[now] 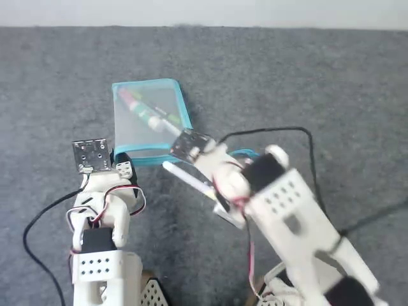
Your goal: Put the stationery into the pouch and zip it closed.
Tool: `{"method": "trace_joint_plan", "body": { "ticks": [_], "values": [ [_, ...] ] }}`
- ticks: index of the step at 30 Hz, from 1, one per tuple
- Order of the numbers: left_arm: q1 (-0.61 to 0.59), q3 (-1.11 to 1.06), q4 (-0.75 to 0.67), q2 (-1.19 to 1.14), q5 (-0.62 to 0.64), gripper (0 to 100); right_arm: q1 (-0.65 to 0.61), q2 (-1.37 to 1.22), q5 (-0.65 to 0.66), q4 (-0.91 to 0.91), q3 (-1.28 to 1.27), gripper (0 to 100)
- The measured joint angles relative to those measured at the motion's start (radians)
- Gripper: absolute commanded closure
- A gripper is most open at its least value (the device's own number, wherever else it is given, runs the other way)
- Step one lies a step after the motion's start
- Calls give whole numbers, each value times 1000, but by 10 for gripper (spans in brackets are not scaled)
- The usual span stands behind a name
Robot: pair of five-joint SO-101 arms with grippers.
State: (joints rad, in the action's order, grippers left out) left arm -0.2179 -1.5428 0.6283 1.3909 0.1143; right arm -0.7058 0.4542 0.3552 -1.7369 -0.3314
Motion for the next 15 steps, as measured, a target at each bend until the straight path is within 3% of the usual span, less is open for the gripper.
{"method": "trace_joint_plan", "body": {
  "ticks": [15],
  "values": [
    [3,0,0,0,0,987,-6,-534,-64,34,482,992]
  ]
}}
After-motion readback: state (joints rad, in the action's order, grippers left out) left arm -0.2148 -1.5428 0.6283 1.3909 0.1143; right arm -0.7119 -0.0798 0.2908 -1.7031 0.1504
